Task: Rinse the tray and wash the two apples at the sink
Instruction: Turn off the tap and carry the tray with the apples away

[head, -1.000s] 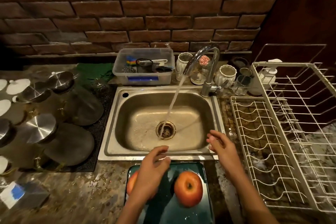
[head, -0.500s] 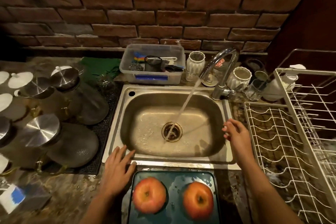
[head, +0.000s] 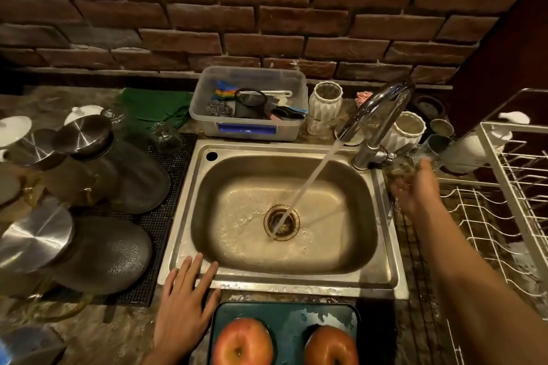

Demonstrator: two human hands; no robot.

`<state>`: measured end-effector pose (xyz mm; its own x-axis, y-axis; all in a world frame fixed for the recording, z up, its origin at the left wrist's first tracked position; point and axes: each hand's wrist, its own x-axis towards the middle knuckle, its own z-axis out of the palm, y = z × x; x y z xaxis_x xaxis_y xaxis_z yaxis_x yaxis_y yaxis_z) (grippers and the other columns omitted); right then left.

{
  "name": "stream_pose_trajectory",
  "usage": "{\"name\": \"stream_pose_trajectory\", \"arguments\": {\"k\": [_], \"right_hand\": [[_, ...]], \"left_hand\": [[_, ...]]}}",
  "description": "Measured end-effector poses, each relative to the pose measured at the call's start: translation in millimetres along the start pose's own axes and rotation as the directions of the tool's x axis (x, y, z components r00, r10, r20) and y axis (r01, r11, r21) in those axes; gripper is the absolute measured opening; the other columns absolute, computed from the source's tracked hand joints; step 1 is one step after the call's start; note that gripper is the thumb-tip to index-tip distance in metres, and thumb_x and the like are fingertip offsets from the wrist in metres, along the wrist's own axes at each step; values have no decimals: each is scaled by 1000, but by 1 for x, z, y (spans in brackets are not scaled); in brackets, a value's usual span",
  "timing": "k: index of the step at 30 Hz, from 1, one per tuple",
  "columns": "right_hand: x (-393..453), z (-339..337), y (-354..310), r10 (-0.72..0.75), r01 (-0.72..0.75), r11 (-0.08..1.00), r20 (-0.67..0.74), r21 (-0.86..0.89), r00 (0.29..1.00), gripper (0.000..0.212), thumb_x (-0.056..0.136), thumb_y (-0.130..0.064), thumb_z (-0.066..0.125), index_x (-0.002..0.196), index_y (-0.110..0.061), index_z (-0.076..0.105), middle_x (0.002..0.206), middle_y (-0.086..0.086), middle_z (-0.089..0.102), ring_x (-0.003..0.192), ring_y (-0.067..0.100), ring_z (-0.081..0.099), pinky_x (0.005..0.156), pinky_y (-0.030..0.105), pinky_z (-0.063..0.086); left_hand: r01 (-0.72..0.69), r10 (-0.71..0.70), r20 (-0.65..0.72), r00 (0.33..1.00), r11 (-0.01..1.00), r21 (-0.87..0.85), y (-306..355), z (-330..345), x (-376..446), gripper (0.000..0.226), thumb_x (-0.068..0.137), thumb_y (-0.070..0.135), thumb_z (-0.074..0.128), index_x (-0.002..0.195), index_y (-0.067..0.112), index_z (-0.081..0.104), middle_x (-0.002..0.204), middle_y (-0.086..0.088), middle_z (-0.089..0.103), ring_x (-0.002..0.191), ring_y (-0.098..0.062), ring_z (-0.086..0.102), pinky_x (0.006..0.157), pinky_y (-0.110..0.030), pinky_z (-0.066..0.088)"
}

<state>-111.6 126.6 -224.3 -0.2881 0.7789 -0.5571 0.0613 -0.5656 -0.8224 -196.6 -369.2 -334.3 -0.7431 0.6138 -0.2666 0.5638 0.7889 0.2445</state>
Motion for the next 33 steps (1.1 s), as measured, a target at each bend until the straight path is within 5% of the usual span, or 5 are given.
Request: {"name": "stream_pose_trajectory", "arguments": {"k": [6,21,24,30,33], "right_hand": [[26,14,-10,113,-115,993,69,32,991,63,100,-58,35,150,-20,36,145,15,48,137,32,43,121,51,25],[24,25,-27,175,-175,984,-4,-33,985,21,107,-34,42,110,-22,58,150,9,48,138,26,48,114,38,41],[29,28,-23,145,-148,988,52,41,988,41,107,-34,39,144,-18,46,156,9,41,141,26,44,105,30,49],[50,22,-19,187,-180,981,-101,76,977,63,91,-61,55,137,-18,54,140,12,58,120,29,60,76,44,58],[43,27,-20,186,-179,980,-85,85,979,58,95,-58,51,138,-18,54,142,11,57,127,27,57,99,41,52]], "left_hand": [[4,-4,-5,1000,1000,13,2,-2,0,66,100,61,14,146,31,51,157,-7,44,148,-24,31,119,-42,17],[-4,7,-45,999,999,49,4,-3,-2,61,101,57,21,145,29,52,156,-8,44,148,-25,32,119,-47,25],[-11,14,-59,998,999,48,3,-2,-1,56,98,53,35,145,28,53,156,-9,45,148,-26,33,118,-48,27],[-26,29,-73,997,999,36,2,0,-1,61,101,57,21,145,29,53,156,-8,44,147,-26,35,118,-48,27],[-25,26,-68,997,999,21,3,0,-1,65,101,60,18,144,29,54,155,-8,45,146,-27,36,117,-48,27]]}}
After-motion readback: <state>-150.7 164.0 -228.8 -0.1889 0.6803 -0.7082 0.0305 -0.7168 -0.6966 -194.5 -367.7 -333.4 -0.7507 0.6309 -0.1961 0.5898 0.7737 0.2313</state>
